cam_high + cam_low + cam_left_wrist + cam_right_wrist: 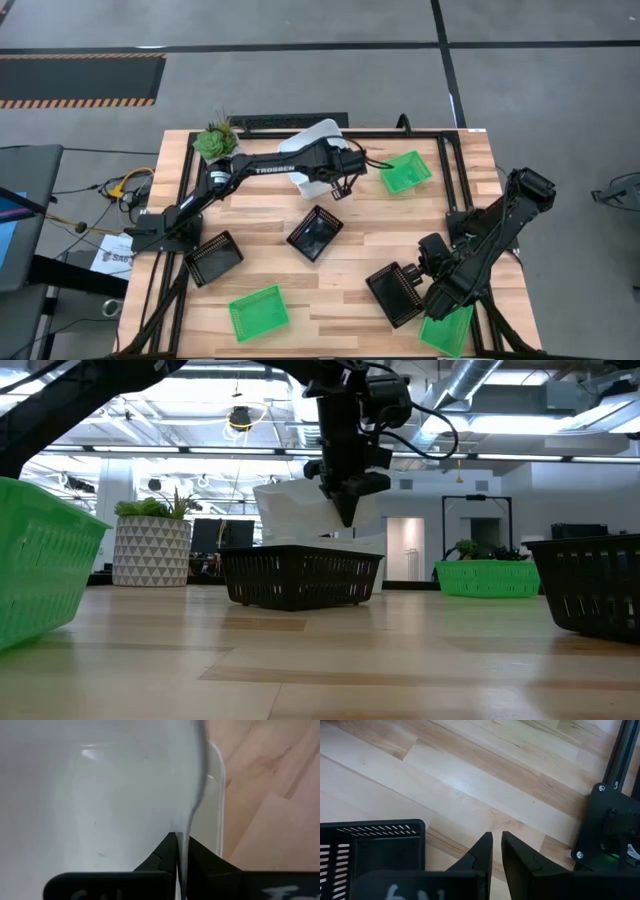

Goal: Stack baskets by color
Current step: Stack the bottom white bin on top of the top white bin

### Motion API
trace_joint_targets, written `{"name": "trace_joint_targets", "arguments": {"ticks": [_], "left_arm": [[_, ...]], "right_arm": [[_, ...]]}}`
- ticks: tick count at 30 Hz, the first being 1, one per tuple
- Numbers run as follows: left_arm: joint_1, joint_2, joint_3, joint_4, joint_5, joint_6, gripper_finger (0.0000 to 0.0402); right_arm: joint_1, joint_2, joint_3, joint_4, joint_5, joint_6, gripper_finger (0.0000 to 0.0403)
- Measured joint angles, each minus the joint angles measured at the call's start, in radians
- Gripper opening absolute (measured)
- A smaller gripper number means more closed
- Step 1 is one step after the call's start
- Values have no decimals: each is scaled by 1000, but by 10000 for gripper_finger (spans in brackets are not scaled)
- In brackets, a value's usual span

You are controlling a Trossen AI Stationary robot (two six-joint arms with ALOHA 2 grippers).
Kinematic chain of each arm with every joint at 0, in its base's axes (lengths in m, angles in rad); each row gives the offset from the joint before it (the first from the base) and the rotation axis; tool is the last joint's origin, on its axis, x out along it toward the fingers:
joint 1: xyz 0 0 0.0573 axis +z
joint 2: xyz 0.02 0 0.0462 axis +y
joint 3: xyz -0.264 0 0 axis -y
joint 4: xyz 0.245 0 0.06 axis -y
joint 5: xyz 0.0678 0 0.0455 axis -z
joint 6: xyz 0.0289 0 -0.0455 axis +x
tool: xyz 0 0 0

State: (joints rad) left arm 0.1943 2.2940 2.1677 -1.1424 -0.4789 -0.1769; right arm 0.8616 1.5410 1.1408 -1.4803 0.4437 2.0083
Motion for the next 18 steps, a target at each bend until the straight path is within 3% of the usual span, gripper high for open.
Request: {"name": "trace_joint_targets", "arguments": {"ticks": [18], "left_arm": [[33, 0, 0, -19, 67, 24, 0]], "right_arm": [[0, 0, 0, 0, 0, 0, 63]]}}
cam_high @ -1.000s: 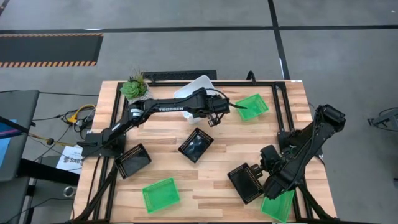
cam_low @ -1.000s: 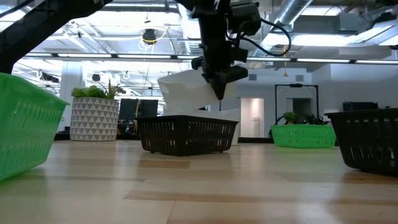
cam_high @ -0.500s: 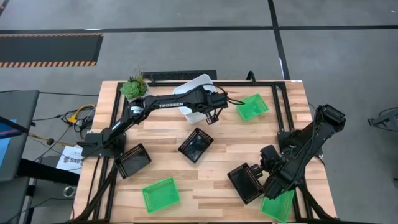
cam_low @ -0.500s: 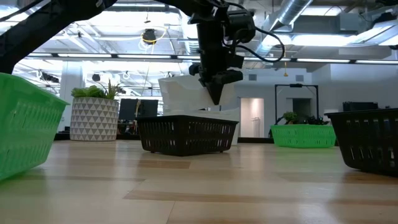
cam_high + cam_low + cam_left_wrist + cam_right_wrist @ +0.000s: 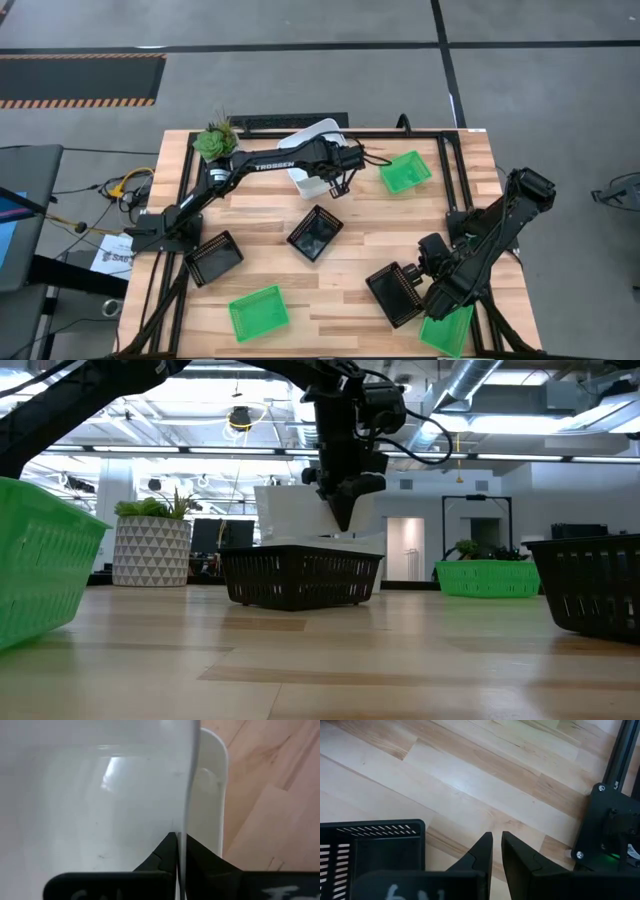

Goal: Stack baskets by color
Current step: Stack the bottom white bin on top of the top white bin

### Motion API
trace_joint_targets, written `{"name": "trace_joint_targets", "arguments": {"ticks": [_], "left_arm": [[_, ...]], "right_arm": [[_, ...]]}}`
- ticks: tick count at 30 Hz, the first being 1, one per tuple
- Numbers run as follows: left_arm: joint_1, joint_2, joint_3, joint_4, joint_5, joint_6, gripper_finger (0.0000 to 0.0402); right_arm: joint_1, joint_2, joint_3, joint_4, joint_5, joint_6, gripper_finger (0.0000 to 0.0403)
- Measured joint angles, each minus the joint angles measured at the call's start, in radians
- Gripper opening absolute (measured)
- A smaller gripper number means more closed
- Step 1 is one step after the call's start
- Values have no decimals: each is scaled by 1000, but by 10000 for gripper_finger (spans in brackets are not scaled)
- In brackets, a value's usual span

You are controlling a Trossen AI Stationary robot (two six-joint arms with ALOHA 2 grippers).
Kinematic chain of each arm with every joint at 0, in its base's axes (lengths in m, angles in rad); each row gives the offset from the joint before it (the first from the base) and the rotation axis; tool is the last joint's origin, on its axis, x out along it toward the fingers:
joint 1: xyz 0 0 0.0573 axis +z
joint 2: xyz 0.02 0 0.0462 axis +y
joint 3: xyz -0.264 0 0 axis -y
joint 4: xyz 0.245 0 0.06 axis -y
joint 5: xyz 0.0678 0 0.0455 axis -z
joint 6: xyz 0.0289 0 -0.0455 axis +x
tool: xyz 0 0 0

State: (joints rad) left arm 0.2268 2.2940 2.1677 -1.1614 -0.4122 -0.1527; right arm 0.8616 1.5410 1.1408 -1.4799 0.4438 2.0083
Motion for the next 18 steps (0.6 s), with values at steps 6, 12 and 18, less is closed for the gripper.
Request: {"name": "trace_joint_targets", "arguments": {"ticks": [6, 12, 18], "left_arm": [[1, 0, 0, -1, 42, 11, 0], [0, 0, 0, -10, 95, 19, 0], [0, 0, 0, -10, 98, 4, 0]], "right_arm": [[0, 0, 0, 0, 0, 0, 63], [0, 0, 0, -1, 0, 0, 63], [0, 0, 0, -2, 0, 0, 63]]}}
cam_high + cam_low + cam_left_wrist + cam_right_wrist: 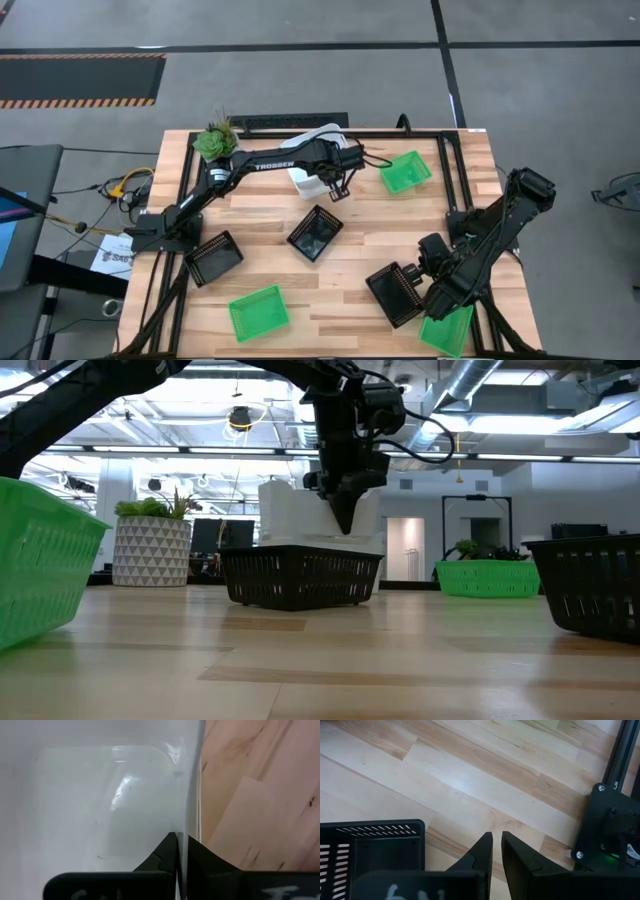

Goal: Stack baskets by color
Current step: Stack the bottom white bin on top of the top white bin

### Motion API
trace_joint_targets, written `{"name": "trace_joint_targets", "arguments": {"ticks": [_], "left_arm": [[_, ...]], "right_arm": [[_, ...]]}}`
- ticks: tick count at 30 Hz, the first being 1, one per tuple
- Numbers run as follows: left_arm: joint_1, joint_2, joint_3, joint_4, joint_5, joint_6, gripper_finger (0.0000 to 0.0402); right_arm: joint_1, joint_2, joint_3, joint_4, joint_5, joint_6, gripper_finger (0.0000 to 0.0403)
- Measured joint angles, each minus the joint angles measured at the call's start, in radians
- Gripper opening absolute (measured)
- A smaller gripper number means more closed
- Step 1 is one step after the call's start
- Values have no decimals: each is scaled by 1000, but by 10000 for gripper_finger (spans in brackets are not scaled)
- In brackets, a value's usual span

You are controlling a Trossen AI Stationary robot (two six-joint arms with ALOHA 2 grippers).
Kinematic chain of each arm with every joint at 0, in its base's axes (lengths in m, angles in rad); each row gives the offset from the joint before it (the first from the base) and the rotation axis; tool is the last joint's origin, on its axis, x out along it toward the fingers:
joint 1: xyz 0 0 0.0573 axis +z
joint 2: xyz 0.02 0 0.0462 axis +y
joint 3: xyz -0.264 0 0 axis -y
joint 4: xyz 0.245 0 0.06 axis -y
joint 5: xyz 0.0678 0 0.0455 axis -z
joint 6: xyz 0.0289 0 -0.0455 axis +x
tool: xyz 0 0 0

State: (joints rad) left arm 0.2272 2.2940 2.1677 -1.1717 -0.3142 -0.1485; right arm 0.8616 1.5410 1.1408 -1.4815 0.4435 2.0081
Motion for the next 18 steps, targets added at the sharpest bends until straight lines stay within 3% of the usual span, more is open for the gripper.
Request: {"name": "trace_joint_targets", "arguments": {"ticks": [18], "left_arm": [[0, 0, 0, -4, 46, -109, 0]], "right_arm": [[0, 0, 0, -3, 1, -3, 63]]}}
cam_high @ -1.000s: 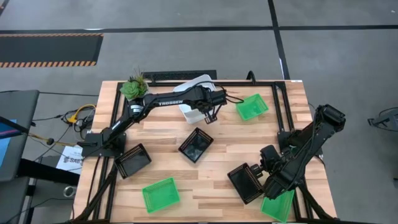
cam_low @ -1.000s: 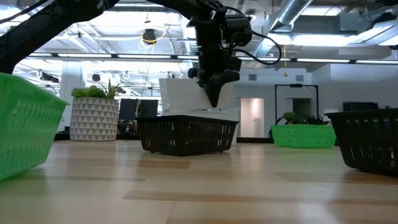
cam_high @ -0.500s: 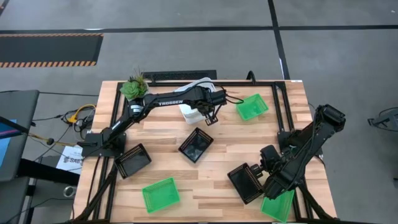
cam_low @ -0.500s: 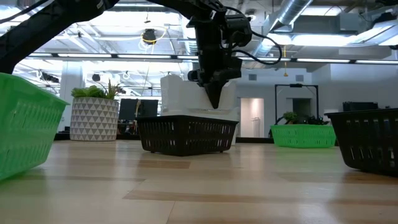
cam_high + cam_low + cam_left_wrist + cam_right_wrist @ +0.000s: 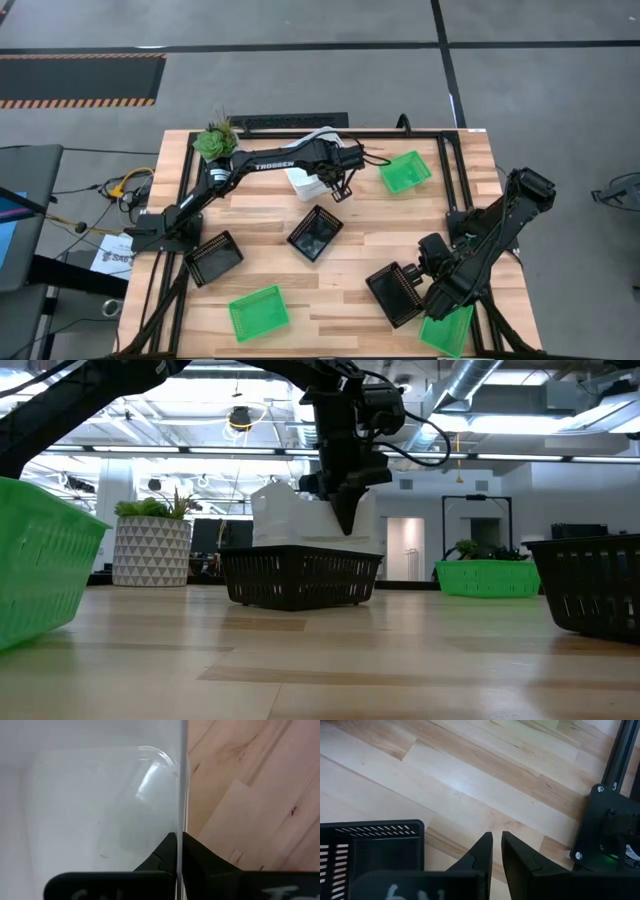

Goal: Stack baskets by color
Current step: Stack the bottom white bin on top of the top white bin

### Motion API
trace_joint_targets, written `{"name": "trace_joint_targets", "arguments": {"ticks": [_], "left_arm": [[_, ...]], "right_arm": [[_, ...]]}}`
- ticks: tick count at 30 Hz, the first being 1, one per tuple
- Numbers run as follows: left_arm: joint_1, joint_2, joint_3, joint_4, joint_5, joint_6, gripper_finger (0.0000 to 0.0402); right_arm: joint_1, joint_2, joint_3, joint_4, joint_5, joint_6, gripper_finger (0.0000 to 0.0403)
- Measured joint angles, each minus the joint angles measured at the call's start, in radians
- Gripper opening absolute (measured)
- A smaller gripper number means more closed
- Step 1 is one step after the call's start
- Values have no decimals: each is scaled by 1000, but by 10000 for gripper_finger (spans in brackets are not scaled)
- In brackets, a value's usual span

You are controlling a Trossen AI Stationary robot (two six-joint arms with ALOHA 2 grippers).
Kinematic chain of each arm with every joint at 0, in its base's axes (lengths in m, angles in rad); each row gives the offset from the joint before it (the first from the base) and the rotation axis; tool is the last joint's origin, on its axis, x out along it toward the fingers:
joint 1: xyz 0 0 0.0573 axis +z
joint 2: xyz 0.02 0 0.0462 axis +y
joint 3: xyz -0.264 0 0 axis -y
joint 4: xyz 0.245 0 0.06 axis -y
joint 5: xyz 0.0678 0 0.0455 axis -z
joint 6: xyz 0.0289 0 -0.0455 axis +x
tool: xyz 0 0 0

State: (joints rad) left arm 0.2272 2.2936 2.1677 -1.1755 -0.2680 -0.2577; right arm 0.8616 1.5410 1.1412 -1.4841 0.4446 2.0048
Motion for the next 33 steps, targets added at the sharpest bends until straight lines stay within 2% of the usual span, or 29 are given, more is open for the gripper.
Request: {"name": "trace_joint_targets", "arguments": {"ticks": [11, 16, 33], "left_arm": [[0, 0, 0, 24, 29, 13, 0], [-5, 0, 0, 26, 29, 19, 13], [-13, -2, 0, 40, 44, 25, 129]], "right_arm": [[0, 0, 0, 0, 0, 0, 63], [0, 0, 0, 0, 1, 1, 63], [0, 0, 0, 0, 2, 4, 63]]}}
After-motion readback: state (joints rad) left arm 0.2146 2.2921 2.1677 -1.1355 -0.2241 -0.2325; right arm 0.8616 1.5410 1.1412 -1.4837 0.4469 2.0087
